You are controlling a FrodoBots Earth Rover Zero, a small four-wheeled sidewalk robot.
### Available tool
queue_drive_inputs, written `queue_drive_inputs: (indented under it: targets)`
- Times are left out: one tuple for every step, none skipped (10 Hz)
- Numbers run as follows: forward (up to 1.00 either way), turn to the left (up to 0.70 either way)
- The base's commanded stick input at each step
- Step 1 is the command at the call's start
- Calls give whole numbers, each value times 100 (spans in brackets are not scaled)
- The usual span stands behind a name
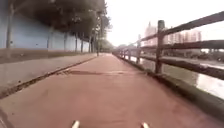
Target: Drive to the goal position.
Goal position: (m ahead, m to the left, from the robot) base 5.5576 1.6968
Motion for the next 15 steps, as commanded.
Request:
queue_drive_inputs:
  targets:
    - [70,0]
    - [70,0]
    - [70,0]
    - [70,0]
    - [70,0]
    - [70,0]
    - [70,0]
    - [70,0]
    - [70,0]
    - [70,0]
    - [70,0]
    - [70,0]
    - [70,0]
    - [70,0]
    - [70,0]
